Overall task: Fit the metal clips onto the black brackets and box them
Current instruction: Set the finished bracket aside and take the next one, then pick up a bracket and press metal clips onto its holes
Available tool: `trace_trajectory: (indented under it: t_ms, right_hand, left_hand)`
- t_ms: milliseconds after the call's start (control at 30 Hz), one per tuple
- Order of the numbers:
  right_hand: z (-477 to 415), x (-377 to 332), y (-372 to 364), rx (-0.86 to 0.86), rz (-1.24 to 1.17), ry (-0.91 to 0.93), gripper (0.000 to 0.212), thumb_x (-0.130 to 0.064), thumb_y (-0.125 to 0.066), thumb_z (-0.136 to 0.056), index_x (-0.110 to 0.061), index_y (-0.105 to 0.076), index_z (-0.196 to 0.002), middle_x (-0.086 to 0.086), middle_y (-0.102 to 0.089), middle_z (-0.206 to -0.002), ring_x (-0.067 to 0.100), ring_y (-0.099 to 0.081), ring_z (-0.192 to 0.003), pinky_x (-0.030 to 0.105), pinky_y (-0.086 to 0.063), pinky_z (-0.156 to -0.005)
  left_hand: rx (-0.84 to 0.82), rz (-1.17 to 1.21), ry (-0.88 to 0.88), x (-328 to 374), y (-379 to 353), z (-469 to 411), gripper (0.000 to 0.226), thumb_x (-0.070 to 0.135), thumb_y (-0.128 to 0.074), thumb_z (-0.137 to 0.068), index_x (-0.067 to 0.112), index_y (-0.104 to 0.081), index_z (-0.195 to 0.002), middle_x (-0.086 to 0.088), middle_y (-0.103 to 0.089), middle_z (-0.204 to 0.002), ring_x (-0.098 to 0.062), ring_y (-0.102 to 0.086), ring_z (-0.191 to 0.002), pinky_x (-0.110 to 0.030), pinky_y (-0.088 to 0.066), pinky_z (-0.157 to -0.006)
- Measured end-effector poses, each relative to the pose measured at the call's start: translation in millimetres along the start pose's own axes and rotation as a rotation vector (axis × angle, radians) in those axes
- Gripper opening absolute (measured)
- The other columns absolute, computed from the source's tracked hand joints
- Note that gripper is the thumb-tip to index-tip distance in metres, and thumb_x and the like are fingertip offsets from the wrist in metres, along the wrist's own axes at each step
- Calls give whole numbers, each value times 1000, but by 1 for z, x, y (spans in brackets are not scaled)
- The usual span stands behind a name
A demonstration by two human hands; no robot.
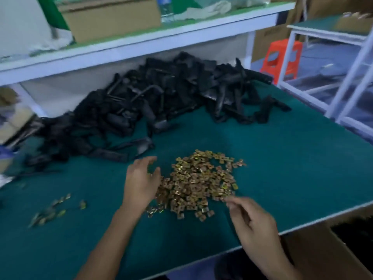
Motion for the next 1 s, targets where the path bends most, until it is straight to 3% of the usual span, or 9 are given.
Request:
trace_trajectory:
  t_ms: [100, 233, 333, 433, 533, 633, 767, 900, 1000]
  right_hand:
    - [-9, 4, -22, -4, 102, 26, 20, -20, -66, -96, -38, -72, -103, -34, -63, -99, -16, -59, -91, 6, -43, -74]
    - [-3, 13, -28, 129, 314, 175, 29, -5, -81, -79, -25, -78, -100, -11, -73, -88, 6, -61, -91, 16, -44, -71]
    - [-5, 15, -30, 179, 351, 219, 33, -2, -85, -73, -23, -78, -97, -10, -74, -86, 8, -60, -92, 13, -41, -72]
    - [-6, 19, -32, 201, 361, 236, 34, -1, -86, -71, -23, -78, -96, -11, -74, -87, 4, -64, -82, 12, -42, -72]
    - [-5, 20, -33, 202, 351, 216, 33, -1, -85, -72, -23, -78, -96, -12, -73, -86, 5, -63, -84, 13, -44, -72]
    - [-4, 18, -32, 197, 335, 202, 30, -5, -83, -77, -23, -77, -101, -12, -72, -86, 5, -62, -86, 13, -41, -70]
    - [-3, 12, -29, 162, 97, 86, 46, -41, -71, -87, -53, -52, -127, -26, -63, -107, 3, -60, -93, 14, -45, -69]
    - [0, 8, -25, 217, -211, 82, 91, -67, -80, -70, -58, -29, -145, -26, -46, -142, 2, -52, -120, 13, -45, -88]
    - [4, 7, -29, 113, -197, 38, 89, -68, -81, -63, -54, -41, -141, -22, -63, -129, 1, -61, -112, 7, -44, -87]
  left_hand:
    - [59, -166, 62, -35, 6, -30, 42, 22, -64, -96, 9, -57, -136, -16, -57, -136, -36, -45, -130, -43, -36, -108]
    - [-35, -355, 167, -69, 8, -68, 62, 45, -59, -98, 16, -42, -150, -8, -35, -159, -33, -25, -147, -53, -30, -113]
    - [-126, -481, 141, -81, 1, -86, 54, 56, -52, -98, 22, -54, -141, -4, -47, -150, -33, -26, -143, -52, -29, -110]
    - [9, -496, 49, -78, -2, -89, 38, 42, -52, -103, 20, -65, -131, -7, -59, -137, -36, -36, -131, -50, -34, -105]
    - [192, -308, -55, -55, 10, -85, 33, 29, -52, -105, 8, -69, -124, -16, -65, -121, -41, -50, -116, -51, -40, -97]
    - [257, -57, -189, -14, 35, -70, 35, 27, -46, -107, -1, -66, -101, -6, -58, -81, -35, -54, -79, -47, -43, -76]
    - [256, 409, -205, 56, 67, -2, 34, 49, -40, -105, 26, -61, -93, 11, -63, -85, -8, -58, -78, -21, -44, -67]
    - [22, 672, -139, 91, 50, 69, 35, 51, -42, -100, 27, -62, -84, 8, -64, -79, -7, -59, -73, -25, -48, -65]
    - [-182, 688, -12, 85, 21, 96, 42, 64, -39, -93, 28, -61, -84, 13, -61, -75, -1, -54, -70, -21, -45, -64]
Point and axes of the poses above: each hand's wrist, its own z-axis away from the middle knuckle, its own y-axis out of the back of the hand, x = y × z, the point moved 1 cm from there along -z, towards the middle knuckle
